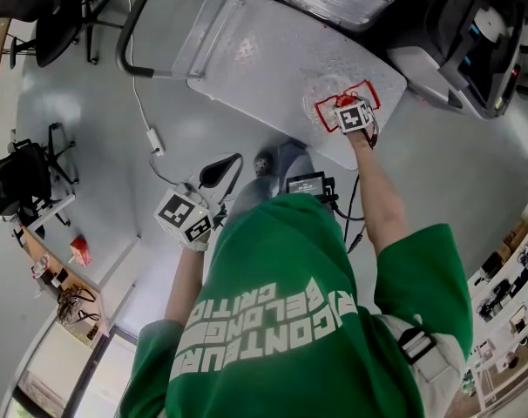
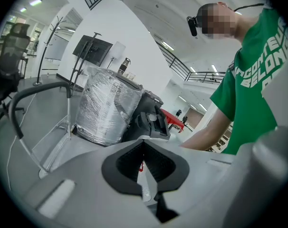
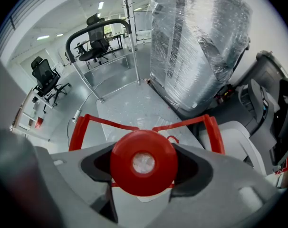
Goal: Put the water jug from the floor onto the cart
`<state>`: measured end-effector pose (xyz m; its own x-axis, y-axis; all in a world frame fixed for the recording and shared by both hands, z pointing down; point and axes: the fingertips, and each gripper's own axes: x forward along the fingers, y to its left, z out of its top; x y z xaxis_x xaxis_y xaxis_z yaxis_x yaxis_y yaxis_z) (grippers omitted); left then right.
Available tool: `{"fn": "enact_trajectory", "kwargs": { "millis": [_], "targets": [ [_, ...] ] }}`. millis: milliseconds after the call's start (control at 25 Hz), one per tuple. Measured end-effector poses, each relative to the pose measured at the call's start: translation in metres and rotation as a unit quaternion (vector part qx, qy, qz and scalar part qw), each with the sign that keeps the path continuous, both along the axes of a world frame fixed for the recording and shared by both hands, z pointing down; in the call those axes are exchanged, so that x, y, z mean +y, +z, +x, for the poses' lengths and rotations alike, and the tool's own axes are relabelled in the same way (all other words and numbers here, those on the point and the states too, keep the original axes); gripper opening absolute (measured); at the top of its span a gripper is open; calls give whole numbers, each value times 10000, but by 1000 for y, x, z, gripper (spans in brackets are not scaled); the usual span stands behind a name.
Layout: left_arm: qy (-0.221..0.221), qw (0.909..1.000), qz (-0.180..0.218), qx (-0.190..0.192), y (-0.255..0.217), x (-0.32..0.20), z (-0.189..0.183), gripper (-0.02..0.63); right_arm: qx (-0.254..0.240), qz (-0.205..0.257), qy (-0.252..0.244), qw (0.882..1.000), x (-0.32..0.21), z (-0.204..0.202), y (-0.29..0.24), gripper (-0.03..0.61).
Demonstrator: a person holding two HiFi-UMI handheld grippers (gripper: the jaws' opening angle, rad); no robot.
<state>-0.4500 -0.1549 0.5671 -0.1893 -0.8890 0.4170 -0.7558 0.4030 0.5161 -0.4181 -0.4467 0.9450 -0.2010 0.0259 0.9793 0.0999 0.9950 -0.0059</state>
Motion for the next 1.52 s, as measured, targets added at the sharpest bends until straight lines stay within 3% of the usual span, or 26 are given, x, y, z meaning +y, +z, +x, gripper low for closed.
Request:
{"fn": "enact_trajectory", "kwargs": {
  "millis": [80, 200, 600, 760, 880, 1120, 1160, 1280, 1360, 1440, 1520],
  "targets": [
    [3, 10000, 4, 1, 1, 0, 2, 9, -112, -27, -102, 9999, 3, -6, 1, 302],
    [32, 10000, 27, -19, 1, -3, 3, 9, 130, 117, -105, 9998, 0, 6, 2, 302],
    [142, 9996, 189, -170, -11, -2, 7, 9, 83, -129, -359, 9992, 16, 4, 4, 302],
    [229, 9989, 317, -263, -16, -2, 8, 9, 193, 261, -133, 9994, -3, 13, -21, 304],
    [307, 9977, 487, -353, -15, 1, 12, 9, -234, 159, -123, 9995, 1, 7, -38, 302],
    [521, 9941, 804, -500, -25, 1, 19, 9, -493, 205, 318, 9981, 2, 33, -89, 294],
    [559, 9934, 859, -525, -27, 1, 20, 9, -715, 204, 328, 9967, 4, 31, -101, 280],
    [658, 9910, 1021, -563, -30, 2, 22, 9, -1505, 394, 178, 9877, 10, 17, -149, 150],
    [754, 9889, 1132, -591, -32, 2, 25, 9, -1752, 562, 179, 9828, 12, 19, -174, 109],
    [881, 9863, 1245, -630, -35, 1, 28, 9, -2014, 705, 236, 9767, 15, 21, -200, 15],
    [1005, 9838, 1335, -657, -38, 1, 33, 9, -2279, 764, 279, 9703, 22, 24, -225, -8]
  ]
}}
